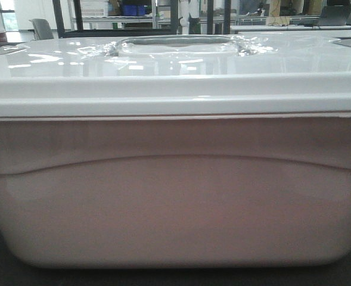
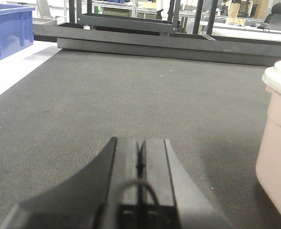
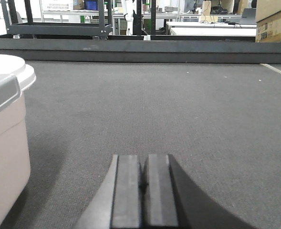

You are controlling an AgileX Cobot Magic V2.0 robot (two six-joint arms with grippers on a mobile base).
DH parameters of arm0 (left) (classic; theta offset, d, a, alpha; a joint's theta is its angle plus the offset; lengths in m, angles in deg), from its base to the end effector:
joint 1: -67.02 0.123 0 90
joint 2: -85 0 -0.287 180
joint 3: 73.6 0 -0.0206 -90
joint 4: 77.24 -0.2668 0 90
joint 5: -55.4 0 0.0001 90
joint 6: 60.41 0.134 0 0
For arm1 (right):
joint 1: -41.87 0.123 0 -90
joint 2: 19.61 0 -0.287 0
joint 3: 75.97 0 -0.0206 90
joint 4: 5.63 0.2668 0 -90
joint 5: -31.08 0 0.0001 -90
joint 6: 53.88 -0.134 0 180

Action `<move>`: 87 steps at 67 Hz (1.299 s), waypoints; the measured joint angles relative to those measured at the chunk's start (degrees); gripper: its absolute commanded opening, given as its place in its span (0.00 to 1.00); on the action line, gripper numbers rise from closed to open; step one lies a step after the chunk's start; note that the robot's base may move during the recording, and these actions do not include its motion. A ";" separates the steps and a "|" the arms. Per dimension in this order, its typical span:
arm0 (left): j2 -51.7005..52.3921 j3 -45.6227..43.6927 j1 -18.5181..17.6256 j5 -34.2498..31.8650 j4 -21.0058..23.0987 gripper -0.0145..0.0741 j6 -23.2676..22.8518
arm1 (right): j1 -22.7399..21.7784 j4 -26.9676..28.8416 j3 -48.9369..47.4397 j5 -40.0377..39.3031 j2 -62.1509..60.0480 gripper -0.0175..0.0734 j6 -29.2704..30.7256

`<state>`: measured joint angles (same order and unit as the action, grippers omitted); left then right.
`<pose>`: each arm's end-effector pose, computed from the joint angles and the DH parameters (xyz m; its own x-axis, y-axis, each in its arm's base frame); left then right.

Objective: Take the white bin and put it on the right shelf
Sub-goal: 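Lower both grippers beside the ends of the pink bin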

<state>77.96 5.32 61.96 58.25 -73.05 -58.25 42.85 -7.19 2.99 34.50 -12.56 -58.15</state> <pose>0.1133 -0.0105 0.2002 0.0176 -0.0370 -0.9992 0.0925 0.9951 -0.0352 0.1139 0.0017 0.1986 0.0092 0.0475 -0.9988 -0.0159 0.9988 0.0473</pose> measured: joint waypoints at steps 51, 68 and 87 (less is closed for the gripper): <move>0.00 -4.78 0.00 -0.82 -0.09 0.02 0.00 | 0.00 0.00 -7.62 8.38 0.00 0.24 0.00; -1.00 -19.91 0.00 17.01 -11.12 0.02 0.00 | 0.00 0.00 -23.67 18.21 8.75 0.24 0.00; -17.39 -36.41 0.00 33.89 -12.32 0.02 0.00 | 0.00 0.00 -39.17 26.80 27.84 0.24 0.00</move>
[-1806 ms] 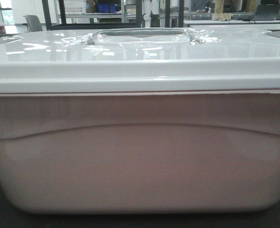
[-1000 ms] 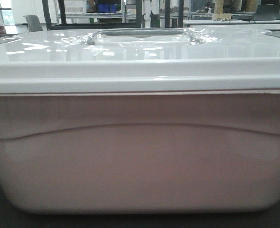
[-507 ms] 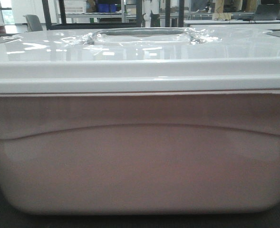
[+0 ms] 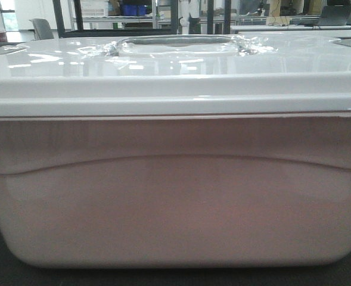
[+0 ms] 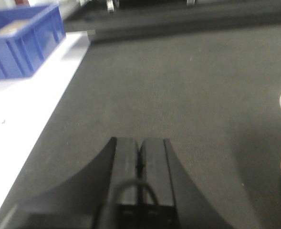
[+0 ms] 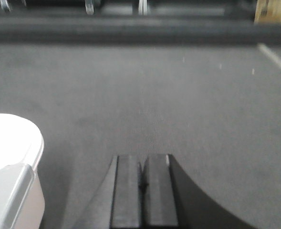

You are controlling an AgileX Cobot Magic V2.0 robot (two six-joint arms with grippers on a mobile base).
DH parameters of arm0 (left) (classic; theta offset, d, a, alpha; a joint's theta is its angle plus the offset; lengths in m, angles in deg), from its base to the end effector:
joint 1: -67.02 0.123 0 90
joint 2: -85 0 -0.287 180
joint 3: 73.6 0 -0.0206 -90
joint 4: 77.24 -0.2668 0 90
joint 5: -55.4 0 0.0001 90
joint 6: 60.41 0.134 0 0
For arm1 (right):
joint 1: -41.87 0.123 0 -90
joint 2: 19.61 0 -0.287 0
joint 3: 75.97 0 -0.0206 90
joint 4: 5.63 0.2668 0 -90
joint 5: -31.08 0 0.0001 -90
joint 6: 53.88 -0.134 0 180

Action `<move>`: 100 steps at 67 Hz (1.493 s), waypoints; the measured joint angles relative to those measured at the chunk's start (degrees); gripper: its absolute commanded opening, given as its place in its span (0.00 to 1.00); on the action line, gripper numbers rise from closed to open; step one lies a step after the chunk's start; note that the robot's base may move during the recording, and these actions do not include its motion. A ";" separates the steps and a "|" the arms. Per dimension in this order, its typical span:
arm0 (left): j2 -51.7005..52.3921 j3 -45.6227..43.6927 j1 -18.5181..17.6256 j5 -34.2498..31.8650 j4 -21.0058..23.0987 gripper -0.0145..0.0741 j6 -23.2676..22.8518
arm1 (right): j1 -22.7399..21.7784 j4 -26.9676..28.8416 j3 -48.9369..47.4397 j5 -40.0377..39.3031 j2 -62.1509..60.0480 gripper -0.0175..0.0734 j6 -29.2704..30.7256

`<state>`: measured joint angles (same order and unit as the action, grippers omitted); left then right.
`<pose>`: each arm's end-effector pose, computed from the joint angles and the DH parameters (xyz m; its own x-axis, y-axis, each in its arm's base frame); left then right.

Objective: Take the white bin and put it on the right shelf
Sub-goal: 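Lower both grippers beside the ends of the pink bin, then close both grippers on the lid rims at the bin's ends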

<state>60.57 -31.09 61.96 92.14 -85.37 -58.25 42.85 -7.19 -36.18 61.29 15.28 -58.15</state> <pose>0.1066 0.0020 0.3341 -0.2274 0.1713 -0.9586 0.0407 0.9852 0.1664 0.1459 0.0007 0.3430 -0.2566 0.0466 -0.9654 0.0092 0.9989 0.0457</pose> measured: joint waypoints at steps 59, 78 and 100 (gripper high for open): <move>-50.80 -23.58 0.00 13.91 18.01 0.02 0.00 | 0.00 0.57 -23.34 35.46 33.61 0.24 0.00; -51.67 -23.62 0.00 13.88 20.53 0.02 0.00 | 0.00 1.56 -23.38 40.68 38.86 0.24 0.00; -51.67 -23.62 0.00 18.09 20.34 0.02 0.00 | 0.00 5.10 -23.38 39.01 39.21 0.24 0.00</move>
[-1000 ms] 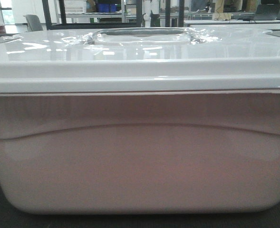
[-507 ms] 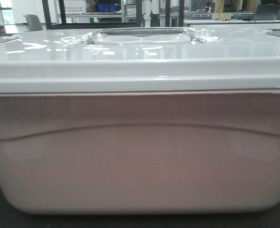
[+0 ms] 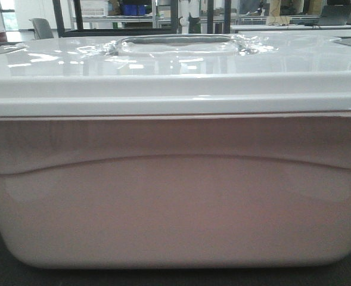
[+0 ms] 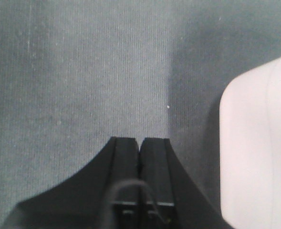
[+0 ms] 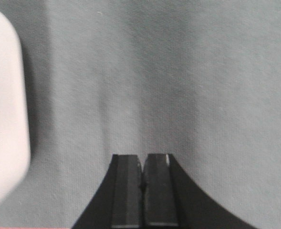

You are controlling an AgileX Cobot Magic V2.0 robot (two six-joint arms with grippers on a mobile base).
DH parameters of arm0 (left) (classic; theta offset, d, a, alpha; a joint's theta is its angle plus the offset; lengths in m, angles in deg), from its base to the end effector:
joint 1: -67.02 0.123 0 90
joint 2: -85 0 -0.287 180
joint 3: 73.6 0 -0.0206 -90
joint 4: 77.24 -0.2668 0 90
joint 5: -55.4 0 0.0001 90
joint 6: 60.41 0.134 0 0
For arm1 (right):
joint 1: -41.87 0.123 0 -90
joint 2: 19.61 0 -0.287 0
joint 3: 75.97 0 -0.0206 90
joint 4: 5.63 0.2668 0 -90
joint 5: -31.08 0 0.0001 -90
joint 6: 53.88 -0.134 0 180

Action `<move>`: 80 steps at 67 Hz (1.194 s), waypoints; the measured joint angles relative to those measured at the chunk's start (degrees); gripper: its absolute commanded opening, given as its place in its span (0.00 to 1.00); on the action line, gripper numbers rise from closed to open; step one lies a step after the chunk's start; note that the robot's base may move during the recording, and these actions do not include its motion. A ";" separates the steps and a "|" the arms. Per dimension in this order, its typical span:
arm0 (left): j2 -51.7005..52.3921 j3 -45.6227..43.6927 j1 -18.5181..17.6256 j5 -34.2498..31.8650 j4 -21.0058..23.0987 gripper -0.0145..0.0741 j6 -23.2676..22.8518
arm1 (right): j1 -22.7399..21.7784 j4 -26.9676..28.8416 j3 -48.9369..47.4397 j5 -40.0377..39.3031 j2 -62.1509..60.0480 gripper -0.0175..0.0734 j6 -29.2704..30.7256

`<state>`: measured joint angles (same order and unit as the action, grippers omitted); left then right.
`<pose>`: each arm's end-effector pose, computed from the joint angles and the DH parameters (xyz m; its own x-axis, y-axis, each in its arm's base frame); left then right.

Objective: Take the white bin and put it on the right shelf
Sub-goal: 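Close both grippers on the lid rims at the bin's ends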

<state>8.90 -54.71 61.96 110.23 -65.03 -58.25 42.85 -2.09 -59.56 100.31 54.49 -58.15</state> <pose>0.2630 -0.0466 0.2855 -0.8675 -0.0084 -0.4973 0.1006 0.9762 -0.1921 0.2345 0.0118 0.2917 -0.9370 0.0801 -0.3400 0.0534 0.9947 0.0873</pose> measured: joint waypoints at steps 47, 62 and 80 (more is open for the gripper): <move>-0.27 0.00 0.00 2.03 3.67 0.67 1.89 | 0.00 0.07 0.00 -4.84 2.46 0.85 0.00; -0.27 -0.34 0.00 2.48 6.13 0.67 1.89 | 0.00 1.50 -0.84 -3.34 2.59 0.85 0.00; -0.38 -8.42 0.00 5.69 9.42 0.66 2.03 | 0.00 8.30 -8.36 -4.23 2.59 0.85 0.24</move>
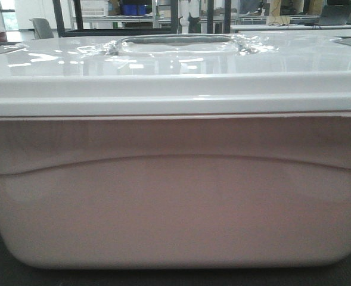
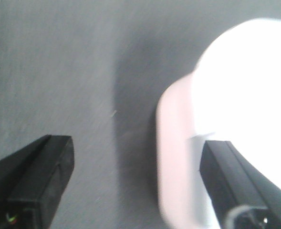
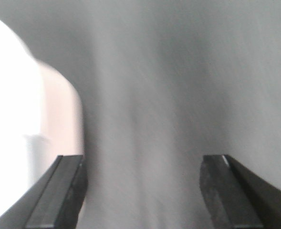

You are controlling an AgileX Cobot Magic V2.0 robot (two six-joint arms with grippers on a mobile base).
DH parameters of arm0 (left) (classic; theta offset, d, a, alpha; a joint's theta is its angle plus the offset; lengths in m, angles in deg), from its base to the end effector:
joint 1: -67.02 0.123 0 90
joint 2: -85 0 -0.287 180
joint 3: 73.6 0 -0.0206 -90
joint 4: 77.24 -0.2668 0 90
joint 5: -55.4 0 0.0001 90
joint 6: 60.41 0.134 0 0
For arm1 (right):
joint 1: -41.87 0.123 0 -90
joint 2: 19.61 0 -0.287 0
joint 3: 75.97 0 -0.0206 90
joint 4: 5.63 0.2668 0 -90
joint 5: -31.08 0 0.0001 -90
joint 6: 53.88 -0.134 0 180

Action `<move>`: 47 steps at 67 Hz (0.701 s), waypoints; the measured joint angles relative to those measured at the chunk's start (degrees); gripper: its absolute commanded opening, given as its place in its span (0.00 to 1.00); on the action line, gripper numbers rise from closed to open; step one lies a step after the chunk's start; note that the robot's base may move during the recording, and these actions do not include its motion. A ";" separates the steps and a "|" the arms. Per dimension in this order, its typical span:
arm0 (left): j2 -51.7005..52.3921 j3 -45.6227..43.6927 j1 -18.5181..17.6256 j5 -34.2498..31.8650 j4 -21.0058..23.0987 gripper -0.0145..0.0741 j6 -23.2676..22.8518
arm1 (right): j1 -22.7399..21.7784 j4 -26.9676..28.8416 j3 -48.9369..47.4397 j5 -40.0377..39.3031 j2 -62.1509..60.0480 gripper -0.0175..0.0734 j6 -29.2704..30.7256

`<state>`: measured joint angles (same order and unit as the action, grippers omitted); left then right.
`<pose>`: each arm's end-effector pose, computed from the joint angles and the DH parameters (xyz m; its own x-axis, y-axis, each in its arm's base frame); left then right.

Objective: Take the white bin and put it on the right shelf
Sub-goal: 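Close both grippers on the lid rims at the bin's ends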

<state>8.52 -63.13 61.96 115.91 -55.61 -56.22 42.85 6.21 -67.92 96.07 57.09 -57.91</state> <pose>0.2649 -0.0666 0.3320 -0.8479 -0.0384 -0.5288 0.1639 0.9295 -0.3303 0.2645 0.0295 0.3340 -0.8663 0.1405 -0.4794 0.0254 0.9708 0.2386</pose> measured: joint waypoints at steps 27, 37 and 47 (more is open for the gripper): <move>-4.11 -4.45 6.72 4.89 25.75 0.66 15.28 | -6.87 33.59 -3.84 2.91 4.79 0.85 21.91; -7.91 -3.96 12.08 8.60 32.85 0.66 22.37 | -14.90 40.23 -3.73 5.19 7.67 0.85 29.13; -8.91 1.20 13.23 8.98 40.33 0.66 29.63 | -17.06 40.60 -0.45 5.05 8.28 0.85 31.42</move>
<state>-0.40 -61.92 75.19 124.89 -15.28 -26.59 25.79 46.81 -68.37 101.12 65.37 -26.49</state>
